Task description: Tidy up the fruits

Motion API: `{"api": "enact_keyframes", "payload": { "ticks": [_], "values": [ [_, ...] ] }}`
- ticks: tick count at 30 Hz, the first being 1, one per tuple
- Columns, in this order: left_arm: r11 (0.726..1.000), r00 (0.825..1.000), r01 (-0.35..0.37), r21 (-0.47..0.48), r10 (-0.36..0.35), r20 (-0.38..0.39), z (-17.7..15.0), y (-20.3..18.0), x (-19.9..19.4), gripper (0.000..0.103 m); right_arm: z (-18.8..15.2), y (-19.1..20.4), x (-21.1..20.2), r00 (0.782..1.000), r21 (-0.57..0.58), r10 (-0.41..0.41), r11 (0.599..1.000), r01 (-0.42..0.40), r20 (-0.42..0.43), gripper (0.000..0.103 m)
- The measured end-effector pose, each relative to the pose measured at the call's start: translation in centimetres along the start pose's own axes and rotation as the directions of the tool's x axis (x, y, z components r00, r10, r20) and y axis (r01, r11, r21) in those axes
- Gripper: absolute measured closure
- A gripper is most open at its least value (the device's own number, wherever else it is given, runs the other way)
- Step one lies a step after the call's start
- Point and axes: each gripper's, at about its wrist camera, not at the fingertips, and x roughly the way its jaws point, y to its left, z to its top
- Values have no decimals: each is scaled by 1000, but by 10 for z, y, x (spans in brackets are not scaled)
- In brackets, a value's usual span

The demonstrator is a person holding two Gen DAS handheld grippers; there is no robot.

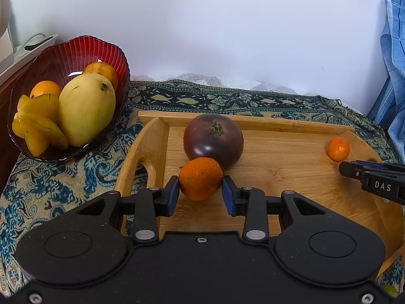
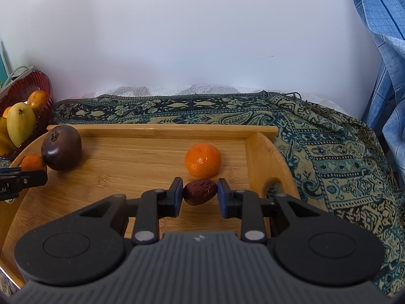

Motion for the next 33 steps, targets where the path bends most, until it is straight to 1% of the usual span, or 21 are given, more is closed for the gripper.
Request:
{"api": "enact_keyframes", "payload": {
  "ticks": [11,23,27,28,29,30,32,33],
  "values": [
    [999,1000,-6,36,6,9,-5,-7,3,68,-3,-1,3,1000,5,-12,1000,12,-6,69],
    [999,1000,-12,36,11,22,-9,-8,4,68,-5,-1,3,1000,0,-11,1000,11,-1,70],
    [1000,1000,0,28,0,7,-11,-9,6,67,-5,-1,3,1000,3,-7,1000,7,1,69],
    [1000,1000,-2,29,2,5,-11,-9,7,67,-5,-1,3,1000,6,-6,1000,6,0,67],
    [1000,1000,-6,31,6,6,-11,-10,6,67,-5,-1,3,1000,7,-3,1000,3,1,62],
    [999,1000,-10,33,10,8,-12,-11,6,66,-5,-1,2,1000,7,0,1000,0,5,54],
    [999,1000,-18,35,17,12,-12,-11,4,57,-6,-1,-1,1000,8,8,1000,-8,21,49],
    [999,1000,-17,34,16,14,-13,-11,2,56,-6,-1,-2,999,11,18,1000,-18,29,45]
  ]
}}
